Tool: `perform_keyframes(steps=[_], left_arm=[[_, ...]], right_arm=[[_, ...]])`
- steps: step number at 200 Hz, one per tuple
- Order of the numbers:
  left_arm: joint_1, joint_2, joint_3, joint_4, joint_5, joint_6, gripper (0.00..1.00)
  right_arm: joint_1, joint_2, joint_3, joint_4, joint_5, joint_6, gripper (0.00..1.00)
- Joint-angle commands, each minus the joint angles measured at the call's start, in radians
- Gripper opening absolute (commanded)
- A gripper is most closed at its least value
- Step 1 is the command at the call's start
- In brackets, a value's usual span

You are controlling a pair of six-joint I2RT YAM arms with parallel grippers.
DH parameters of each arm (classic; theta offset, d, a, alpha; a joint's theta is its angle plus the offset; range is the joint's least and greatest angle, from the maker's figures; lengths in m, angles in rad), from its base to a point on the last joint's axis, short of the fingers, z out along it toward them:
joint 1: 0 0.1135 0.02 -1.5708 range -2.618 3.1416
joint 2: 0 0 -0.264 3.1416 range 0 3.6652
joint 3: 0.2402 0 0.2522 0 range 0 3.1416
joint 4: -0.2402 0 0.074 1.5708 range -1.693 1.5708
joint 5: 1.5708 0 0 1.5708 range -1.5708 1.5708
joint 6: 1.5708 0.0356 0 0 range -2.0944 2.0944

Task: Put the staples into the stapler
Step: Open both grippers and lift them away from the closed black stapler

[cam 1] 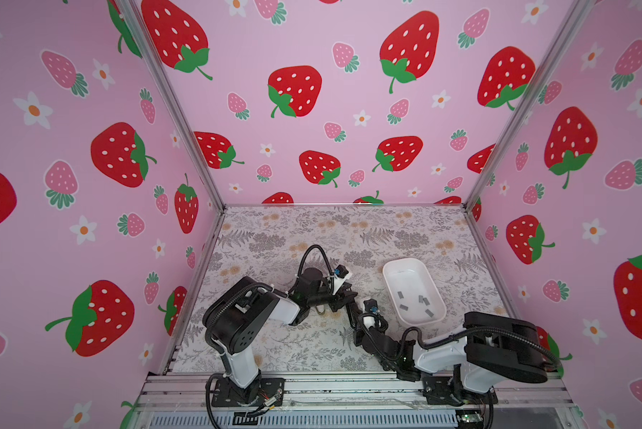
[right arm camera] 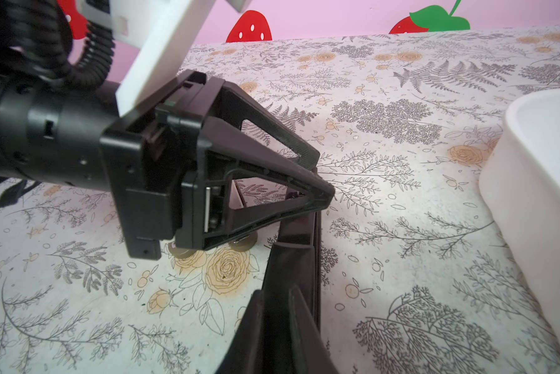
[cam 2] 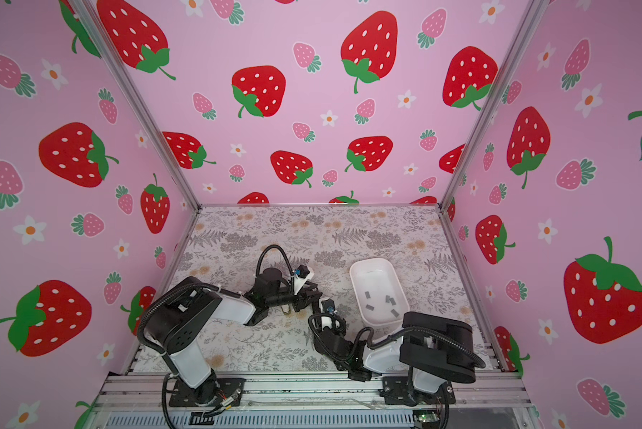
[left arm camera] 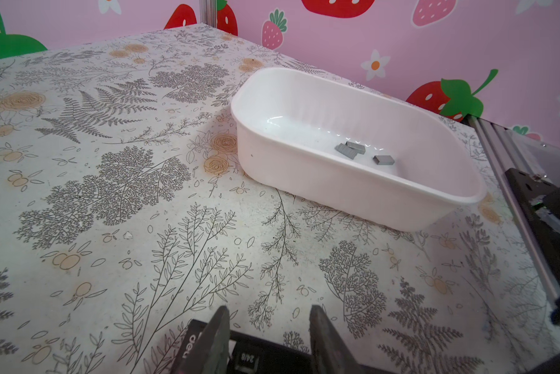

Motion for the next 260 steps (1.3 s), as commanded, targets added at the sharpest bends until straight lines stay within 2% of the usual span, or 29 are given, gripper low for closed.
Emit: perform_keyframes(steps=[1, 65, 138, 166, 193, 229, 242, 246, 260], left_arm=[[0.002, 0.020, 0.036, -0.007, -0.005, 0.025, 0.42], [0.003, 0.029, 0.046, -0.020, -0.010, 0.031, 0.39], [0.002, 0.042, 0.054, -0.020, -0.015, 0.031, 0.38], [0.003, 0.007, 0.039, -0.016, -0.037, 0.015, 0.38], [0.002, -0.042, 0.053, -0.078, -0.126, -0.012, 0.40], [0.002, -0.125, 0.082, -0.166, -0.238, -0.081, 0.49], [0.002, -0.167, 0.091, -0.221, -0.289, -0.105, 0.51], [0.003, -0.183, 0.092, -0.234, -0.304, -0.111, 0.51], [0.003, -0.247, 0.091, -0.288, -0.370, -0.144, 0.58]], right_arm=[[-0.002, 0.066, -0.031, -0.113, -0.049, 0.057, 0.18], [-0.002, 0.169, -0.064, -0.066, -0.042, 0.112, 0.17], [-0.002, 0.253, -0.045, -0.034, -0.054, 0.120, 0.16], [-0.002, 0.171, -0.012, -0.074, -0.051, 0.063, 0.18], [-0.003, 0.066, 0.063, -0.199, -0.012, 0.009, 0.22], [-0.003, -0.085, 0.159, -0.380, 0.067, -0.044, 0.33], [-0.004, -0.138, 0.186, -0.434, 0.084, -0.058, 0.43], [-0.038, -0.157, 0.194, -0.451, 0.087, -0.062, 0.45], [-0.052, -0.225, 0.216, -0.511, 0.104, -0.074, 0.51]])
